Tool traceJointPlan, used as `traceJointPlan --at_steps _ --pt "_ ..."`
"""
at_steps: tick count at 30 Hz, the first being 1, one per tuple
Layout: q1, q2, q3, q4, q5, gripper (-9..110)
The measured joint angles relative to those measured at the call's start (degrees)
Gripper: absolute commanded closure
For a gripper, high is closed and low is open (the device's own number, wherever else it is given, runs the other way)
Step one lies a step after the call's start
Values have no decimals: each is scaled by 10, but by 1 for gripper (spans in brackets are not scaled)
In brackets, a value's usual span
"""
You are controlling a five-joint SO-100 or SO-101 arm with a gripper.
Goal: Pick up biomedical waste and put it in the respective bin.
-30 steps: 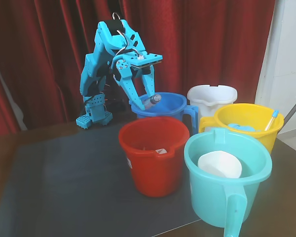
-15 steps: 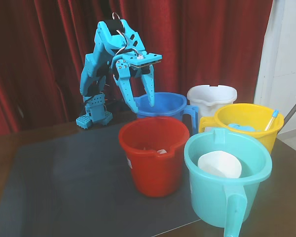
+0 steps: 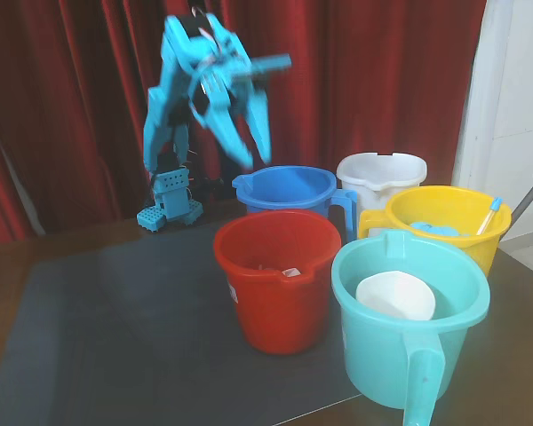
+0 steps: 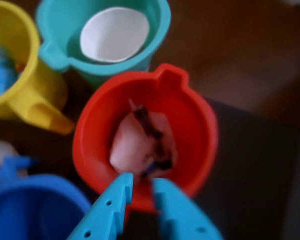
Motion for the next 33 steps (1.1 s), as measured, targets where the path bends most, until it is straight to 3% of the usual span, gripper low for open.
traceJointPlan --at_steps 6,13,19,27,33 --pt "47 253 195 -1 -125 102" --pt "171 591 457 1 -397 102" --pt "236 785 615 0 -468 102" --pt "305 1023 926 -20 -709 102" --pt "305 1126 1054 -50 -737 102"
